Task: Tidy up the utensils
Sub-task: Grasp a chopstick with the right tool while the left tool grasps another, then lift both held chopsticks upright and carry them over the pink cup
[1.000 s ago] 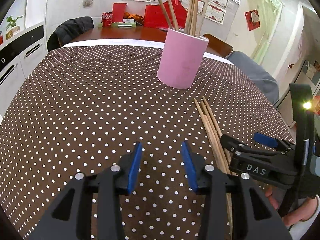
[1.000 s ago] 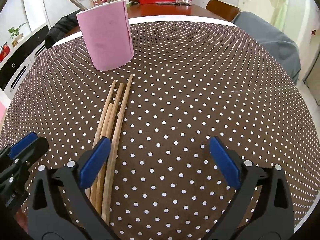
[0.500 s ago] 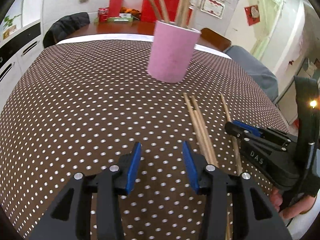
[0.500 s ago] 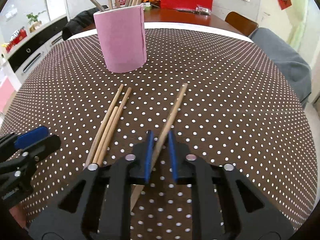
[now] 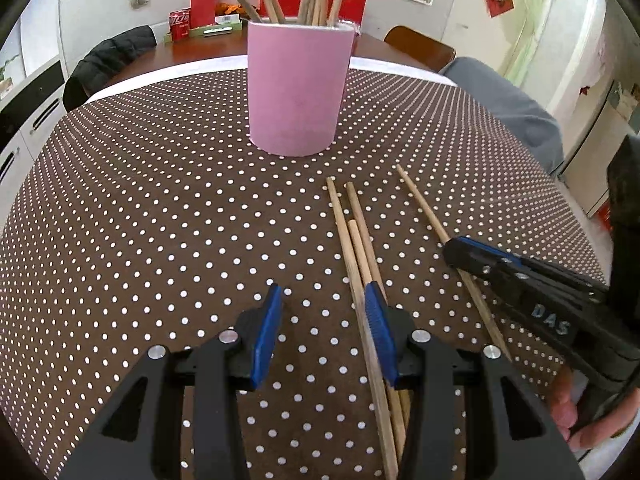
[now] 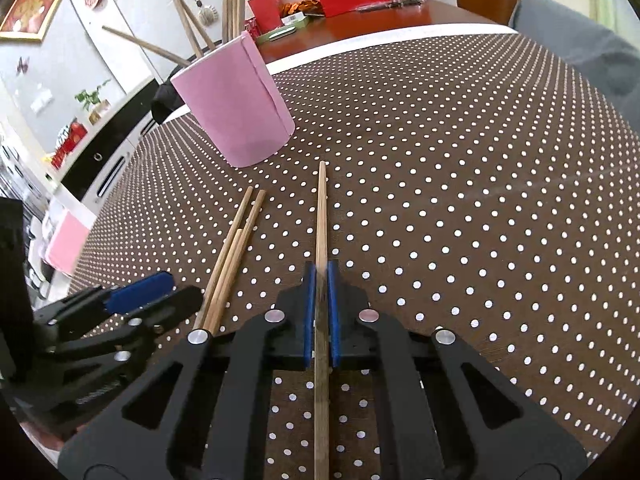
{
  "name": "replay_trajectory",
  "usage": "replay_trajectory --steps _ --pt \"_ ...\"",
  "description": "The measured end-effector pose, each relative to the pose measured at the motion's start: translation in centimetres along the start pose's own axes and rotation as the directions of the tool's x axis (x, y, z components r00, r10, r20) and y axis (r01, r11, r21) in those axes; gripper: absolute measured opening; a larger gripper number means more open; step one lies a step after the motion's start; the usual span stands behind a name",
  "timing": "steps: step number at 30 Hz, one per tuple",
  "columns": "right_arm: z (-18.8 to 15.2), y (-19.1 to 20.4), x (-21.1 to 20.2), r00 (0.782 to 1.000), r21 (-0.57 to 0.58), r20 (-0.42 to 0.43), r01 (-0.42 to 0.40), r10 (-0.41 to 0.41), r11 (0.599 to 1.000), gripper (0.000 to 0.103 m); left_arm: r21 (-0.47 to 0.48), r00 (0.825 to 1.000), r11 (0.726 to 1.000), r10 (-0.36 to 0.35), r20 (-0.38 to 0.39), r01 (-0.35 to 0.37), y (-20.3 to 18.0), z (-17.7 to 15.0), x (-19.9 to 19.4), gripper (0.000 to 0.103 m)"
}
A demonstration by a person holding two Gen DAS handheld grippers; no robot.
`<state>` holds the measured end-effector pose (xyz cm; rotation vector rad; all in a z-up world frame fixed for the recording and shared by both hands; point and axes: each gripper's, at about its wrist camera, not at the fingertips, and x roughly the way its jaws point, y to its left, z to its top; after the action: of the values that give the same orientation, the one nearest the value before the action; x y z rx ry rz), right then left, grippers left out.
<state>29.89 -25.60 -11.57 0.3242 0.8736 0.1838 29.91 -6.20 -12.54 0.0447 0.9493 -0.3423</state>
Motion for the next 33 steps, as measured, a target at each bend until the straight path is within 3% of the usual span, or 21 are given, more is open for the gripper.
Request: replay_trajectory --steps 5,9,15,16,17,18,33 --pt "-0.1 0.2 -0.3 1.0 0.018 0.001 -0.021 0.021 1.0 0.007 0.029 0.998 0.998 0.063 0.009 -0.063 -0.6 0.5 0.6 0.052" --pt "-0.5 0.4 -0.5 0.999 0.031 0.002 -0.036 0.036 0.999 0.007 0.063 0.992 0.99 0.13 0.005 -0.13 -1.4 1.4 1.6 0.053" --pt "-0.6 0.1 -0.7 0.999 0.039 0.002 -0.045 0.045 0.998 0.007 0.022 0.989 0.989 0.149 0.001 -0.149 -1.7 2.7 2.5 0.054" --pt "-0.6 0.0 -0.7 0.999 0.04 0.002 -0.047 0.047 0.998 0.007 0.023 0.989 0.989 0.149 0.004 -0.149 -1.7 2.9 2.6 0.048" --pt "-0.5 -0.1 -0.8 0.999 0.04 0.002 -0.048 0.048 0.998 0.007 0.024 0.989 0.988 0.15 0.012 -0.151 -1.8 3.0 2.7 0.019" --pt "-0.5 -0.3 -0.9 0.999 0.04 0.001 -0.049 0.049 0.998 0.007 0.025 0.986 0.986 0.163 0.021 -0.163 -1.7 3.1 2.7 0.008" --pt "-0.6 0.7 -1.0 0.999 0.021 0.017 -0.035 0.035 0.999 0.006 -0.013 0.995 0.996 0.092 0.047 -0.092 0.4 1.7 1.7 0.006"
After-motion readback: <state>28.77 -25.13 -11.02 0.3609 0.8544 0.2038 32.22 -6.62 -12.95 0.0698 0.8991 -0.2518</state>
